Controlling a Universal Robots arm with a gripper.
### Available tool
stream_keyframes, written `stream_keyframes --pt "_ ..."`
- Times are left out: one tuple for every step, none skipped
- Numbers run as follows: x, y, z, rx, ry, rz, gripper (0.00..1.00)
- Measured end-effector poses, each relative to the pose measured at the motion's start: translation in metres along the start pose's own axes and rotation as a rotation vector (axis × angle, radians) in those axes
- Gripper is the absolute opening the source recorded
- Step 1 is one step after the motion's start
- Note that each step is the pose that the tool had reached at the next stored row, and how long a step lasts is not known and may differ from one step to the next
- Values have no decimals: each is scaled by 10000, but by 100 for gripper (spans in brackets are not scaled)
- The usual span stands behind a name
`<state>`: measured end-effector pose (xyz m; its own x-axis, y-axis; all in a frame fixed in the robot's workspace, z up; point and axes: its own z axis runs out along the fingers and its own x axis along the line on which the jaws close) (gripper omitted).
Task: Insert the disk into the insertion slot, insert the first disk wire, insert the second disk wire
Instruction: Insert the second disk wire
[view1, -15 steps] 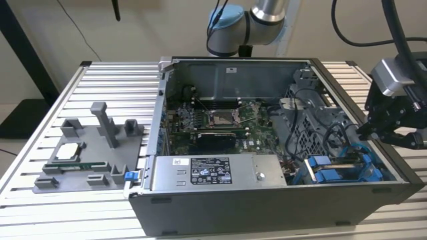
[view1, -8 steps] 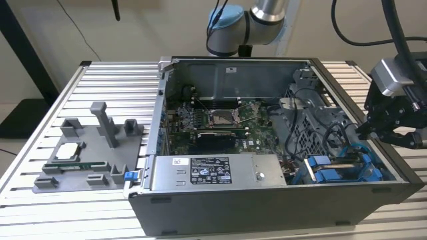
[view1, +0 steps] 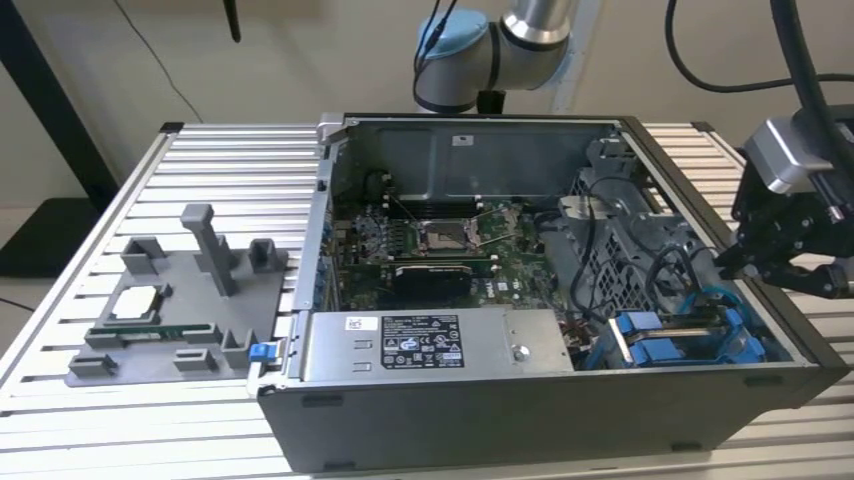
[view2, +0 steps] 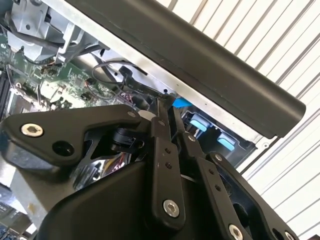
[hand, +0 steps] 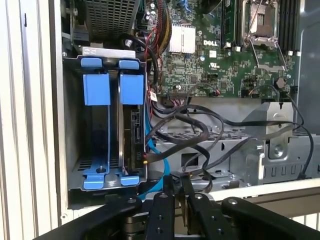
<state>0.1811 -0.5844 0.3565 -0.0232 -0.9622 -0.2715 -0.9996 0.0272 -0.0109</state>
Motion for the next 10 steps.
stream_keyframes --pt "0 -2 3 11 -3 -3 100" --pt "3 -4 9 23 -3 -7 100" --pt "5 -5 18 31 -2 -11 100" --pt "7 -9 26 34 -2 -15 100" --pt "9 -11 34 37 -4 -16 100" --pt "11 -13 42 42 -6 -16 100" --pt "13 -14 48 48 -8 -16 100" --pt "15 -14 53 51 -9 -17 100" --pt "15 -15 55 51 -8 -17 100" --pt "15 -16 56 52 -9 -19 100"
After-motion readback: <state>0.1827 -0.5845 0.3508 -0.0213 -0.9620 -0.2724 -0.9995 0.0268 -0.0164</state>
